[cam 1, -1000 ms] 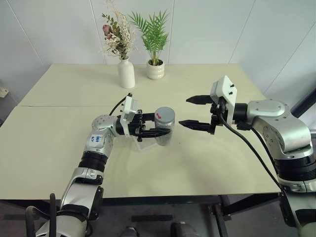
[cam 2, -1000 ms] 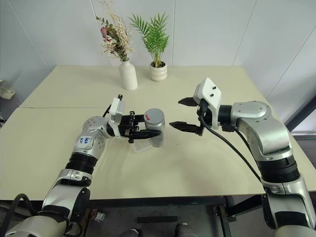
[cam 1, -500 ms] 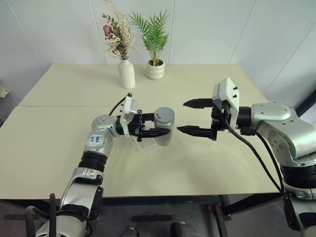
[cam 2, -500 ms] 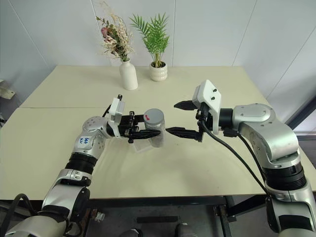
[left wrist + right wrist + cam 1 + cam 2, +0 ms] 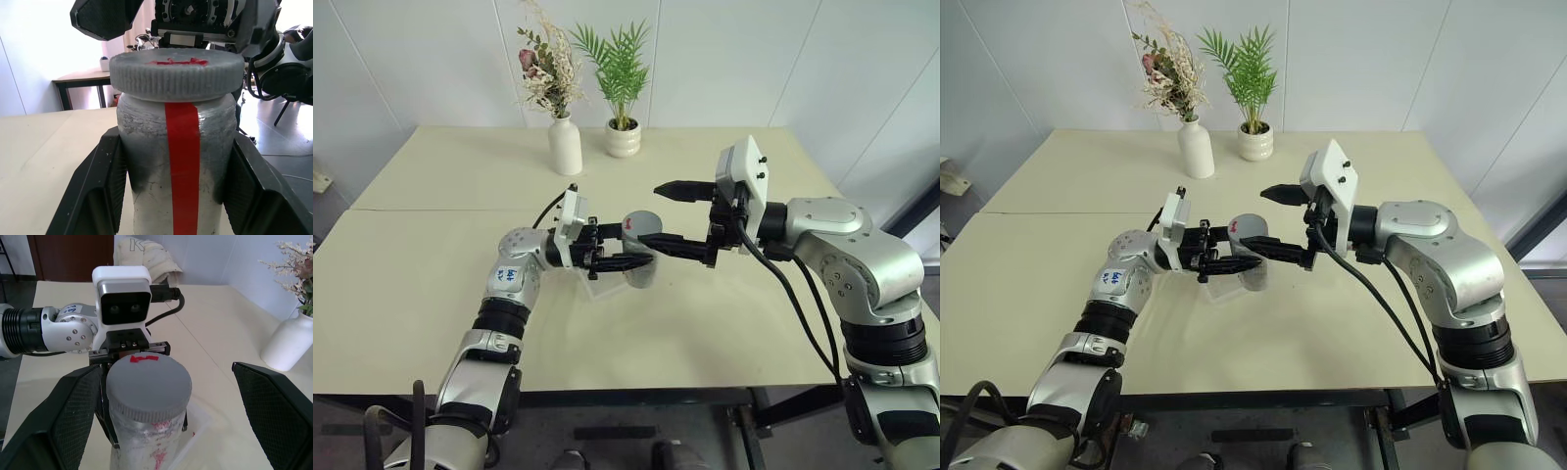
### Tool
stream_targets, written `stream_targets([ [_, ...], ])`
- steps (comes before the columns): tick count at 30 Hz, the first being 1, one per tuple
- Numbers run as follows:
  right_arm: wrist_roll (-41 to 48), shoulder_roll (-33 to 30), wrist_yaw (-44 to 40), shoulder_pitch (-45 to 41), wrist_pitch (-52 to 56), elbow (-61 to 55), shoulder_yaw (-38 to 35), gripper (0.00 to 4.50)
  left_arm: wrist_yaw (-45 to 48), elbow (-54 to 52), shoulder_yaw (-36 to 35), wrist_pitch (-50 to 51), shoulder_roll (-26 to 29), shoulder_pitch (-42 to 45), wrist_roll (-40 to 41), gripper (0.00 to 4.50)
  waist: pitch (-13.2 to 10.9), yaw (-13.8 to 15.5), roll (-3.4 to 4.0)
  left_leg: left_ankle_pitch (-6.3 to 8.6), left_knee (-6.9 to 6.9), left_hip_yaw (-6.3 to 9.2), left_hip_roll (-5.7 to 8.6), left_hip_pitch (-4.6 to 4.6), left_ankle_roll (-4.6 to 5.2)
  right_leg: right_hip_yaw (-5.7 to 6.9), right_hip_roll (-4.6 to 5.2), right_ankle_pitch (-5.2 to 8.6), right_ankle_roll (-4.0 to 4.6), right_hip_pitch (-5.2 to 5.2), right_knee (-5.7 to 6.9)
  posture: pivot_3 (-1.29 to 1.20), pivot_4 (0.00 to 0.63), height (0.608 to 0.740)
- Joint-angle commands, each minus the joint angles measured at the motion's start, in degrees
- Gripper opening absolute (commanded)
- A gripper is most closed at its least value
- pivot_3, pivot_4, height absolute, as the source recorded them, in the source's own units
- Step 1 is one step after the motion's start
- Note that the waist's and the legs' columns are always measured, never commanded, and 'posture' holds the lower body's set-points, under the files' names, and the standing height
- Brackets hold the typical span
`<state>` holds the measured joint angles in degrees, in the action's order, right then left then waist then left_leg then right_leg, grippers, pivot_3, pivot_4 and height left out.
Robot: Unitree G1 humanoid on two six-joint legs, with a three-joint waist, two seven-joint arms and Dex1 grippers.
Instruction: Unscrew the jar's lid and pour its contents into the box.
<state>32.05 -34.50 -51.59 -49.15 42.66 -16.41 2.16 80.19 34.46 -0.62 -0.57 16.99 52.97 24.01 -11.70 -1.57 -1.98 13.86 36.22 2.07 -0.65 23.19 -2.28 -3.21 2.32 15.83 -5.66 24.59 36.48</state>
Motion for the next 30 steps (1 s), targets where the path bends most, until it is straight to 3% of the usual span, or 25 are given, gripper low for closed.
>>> stream_targets([
  [1,0.33,0.90,-0.38,-1.69,-1.00,-0.54,0.73,4.47,0.30,-1.03,-0.23,-0.87,-0.02,1.39,-0.08,2.21,0.00,-0.09,0.00,0.00,0.00,-0.01,0.00,0.00,0.00,-0.01,0.00,0.00,0.00,0.00,0.00,0.00,0.150,0.740],
  [18,-3.58,5.60,0.23,-4.72,-4.27,4.13,4.96,4.47,0.42,-0.59,-0.22,-1.64,-0.19,1.33,-0.12,2.21,0.00,-0.07,0.00,0.00,0.00,0.00,0.00,-0.01,0.00,0.00,0.00,0.00,0.00,0.01,0.02,0.00,0.150,0.740],
  [30,-6.37,4.95,-0.19,-5.22,-6.09,6.88,4.22,4.47,0.53,-1.56,-0.13,-1.46,-0.07,0.62,0.05,2.21,0.00,-0.08,0.00,0.00,-0.01,-0.01,-0.01,-0.01,0.00,0.01,-0.01,0.00,0.00,0.01,0.03,0.00,0.150,0.740],
])
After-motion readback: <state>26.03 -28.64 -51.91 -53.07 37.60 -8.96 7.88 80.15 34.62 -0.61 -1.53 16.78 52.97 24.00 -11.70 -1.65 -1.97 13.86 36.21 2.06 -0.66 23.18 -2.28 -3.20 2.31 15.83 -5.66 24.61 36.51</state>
